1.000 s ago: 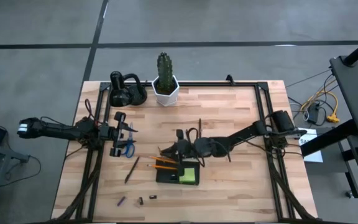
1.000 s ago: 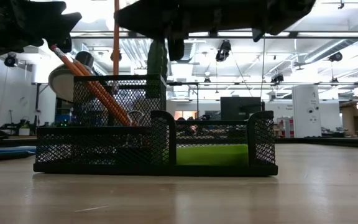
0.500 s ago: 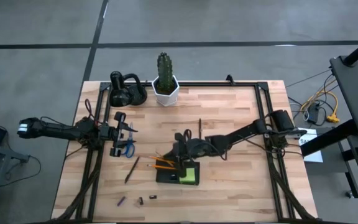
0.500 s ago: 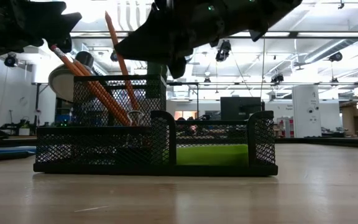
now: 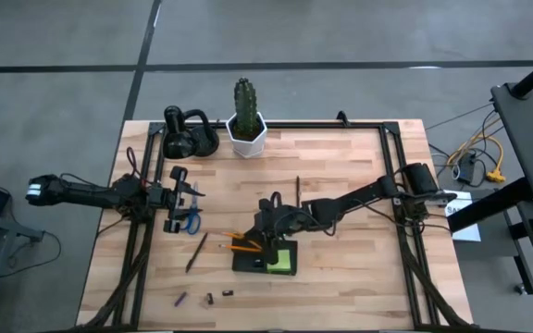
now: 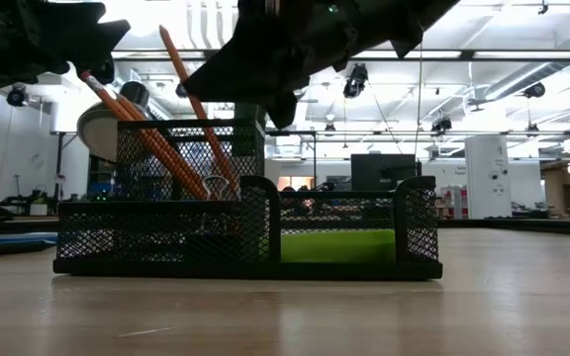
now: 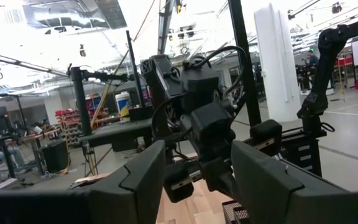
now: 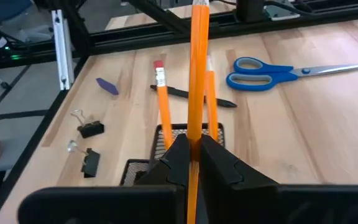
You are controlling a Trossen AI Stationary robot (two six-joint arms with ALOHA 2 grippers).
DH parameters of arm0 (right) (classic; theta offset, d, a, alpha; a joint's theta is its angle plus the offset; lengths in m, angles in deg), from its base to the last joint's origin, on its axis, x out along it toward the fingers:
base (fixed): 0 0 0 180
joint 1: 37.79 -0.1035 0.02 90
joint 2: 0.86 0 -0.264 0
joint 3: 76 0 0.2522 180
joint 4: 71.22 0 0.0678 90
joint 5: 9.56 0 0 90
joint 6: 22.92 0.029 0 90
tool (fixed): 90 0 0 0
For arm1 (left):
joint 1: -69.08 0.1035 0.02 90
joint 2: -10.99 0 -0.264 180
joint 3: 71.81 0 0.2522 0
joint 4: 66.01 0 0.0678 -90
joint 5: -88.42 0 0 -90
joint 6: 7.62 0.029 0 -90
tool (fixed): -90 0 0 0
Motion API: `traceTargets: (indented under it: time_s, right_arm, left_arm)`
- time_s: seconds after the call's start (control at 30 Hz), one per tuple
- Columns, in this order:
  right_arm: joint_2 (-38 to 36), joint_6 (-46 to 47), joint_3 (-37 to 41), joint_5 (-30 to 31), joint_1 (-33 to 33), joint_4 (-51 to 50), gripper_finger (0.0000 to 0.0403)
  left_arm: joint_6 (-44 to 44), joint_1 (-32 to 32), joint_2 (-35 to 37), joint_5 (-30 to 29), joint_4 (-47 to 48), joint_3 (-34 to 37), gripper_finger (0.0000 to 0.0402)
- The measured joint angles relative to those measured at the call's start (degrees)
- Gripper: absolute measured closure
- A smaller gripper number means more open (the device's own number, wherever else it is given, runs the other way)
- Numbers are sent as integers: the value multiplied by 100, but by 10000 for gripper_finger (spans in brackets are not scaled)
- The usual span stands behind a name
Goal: Pick and place office supplies into organizer
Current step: Put the yellow pencil into the desk organizer
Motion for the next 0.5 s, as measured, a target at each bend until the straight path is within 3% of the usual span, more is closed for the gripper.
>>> traceTargets:
  time_s: [0.5]
  right_arm:
    - [-2, 87, 9, -334, 176, -173, 392]
  left_arm:
    - [0, 0, -1, 0, 0, -1, 232]
